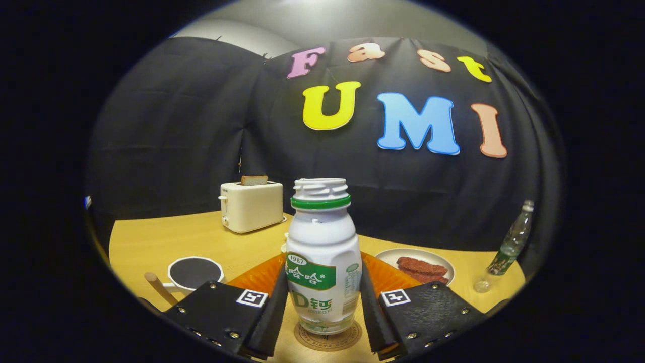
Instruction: Take the bottle from table, then pour the juice into the cup, finally place the bottle on the coaster
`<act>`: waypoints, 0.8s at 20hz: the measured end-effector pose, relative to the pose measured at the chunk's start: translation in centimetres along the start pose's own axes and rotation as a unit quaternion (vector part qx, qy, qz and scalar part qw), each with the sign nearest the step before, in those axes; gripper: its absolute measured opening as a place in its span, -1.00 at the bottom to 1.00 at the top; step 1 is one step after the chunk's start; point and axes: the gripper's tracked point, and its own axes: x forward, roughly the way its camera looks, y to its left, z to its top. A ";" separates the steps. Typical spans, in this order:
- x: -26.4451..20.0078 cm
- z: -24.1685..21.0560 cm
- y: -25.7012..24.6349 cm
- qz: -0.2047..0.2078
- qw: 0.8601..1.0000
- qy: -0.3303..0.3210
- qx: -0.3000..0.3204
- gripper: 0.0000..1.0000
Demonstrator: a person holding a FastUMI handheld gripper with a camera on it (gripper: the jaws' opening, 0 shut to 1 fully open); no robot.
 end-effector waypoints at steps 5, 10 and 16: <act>0.3 -1.7 -0.6 -0.003 1.000 0.014 0.028 0.34; -0.4 -2.2 -1.0 -0.007 0.999 0.012 0.038 0.35; -1.0 -2.2 -0.7 -0.009 0.999 -0.013 0.037 0.37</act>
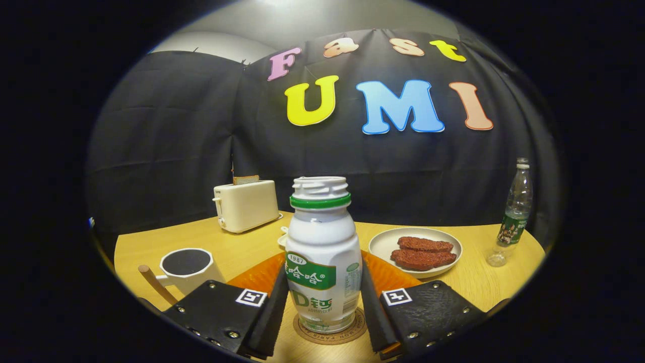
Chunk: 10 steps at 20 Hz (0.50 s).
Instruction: Take the bottle from table, then pour the juice into the cup, finally place the bottle on the coaster
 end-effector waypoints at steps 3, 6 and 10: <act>-0.2 -0.4 0.0 0.000 1.000 0.001 0.006 0.45; -0.9 0.6 0.1 0.001 0.999 -0.019 0.027 0.60; -2.3 2.3 -0.6 -0.014 0.999 -0.038 0.018 0.92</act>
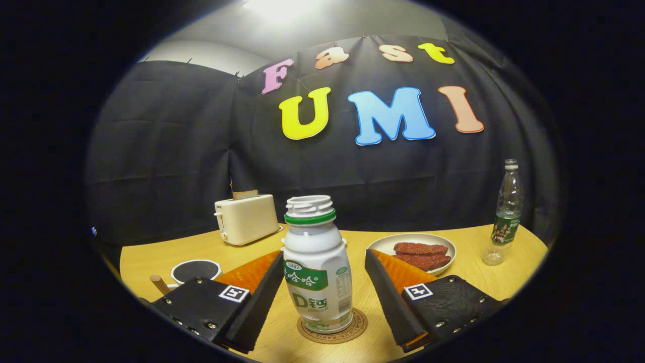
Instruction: Take the bottle from table, then pour the juice into the cup, finally place the bottle on the coaster
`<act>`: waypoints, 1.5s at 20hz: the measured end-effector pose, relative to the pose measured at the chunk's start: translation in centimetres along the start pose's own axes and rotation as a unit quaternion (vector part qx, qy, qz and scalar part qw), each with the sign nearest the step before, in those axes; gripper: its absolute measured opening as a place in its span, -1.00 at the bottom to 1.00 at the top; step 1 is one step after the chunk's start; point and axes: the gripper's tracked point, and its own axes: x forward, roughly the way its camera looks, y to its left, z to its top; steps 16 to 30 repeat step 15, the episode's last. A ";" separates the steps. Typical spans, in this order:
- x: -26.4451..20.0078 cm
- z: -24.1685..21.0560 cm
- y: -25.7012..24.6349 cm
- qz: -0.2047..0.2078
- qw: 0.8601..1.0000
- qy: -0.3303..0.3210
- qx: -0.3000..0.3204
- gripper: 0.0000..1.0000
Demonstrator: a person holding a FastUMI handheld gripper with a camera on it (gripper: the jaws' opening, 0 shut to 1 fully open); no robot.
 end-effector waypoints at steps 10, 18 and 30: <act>-6.0 3.7 -4.6 -0.050 0.998 -0.033 -0.035 0.92; -9.8 3.3 -9.2 -0.100 0.993 -0.033 -0.055 0.92; -9.8 3.3 -9.2 -0.100 0.993 -0.033 -0.055 0.92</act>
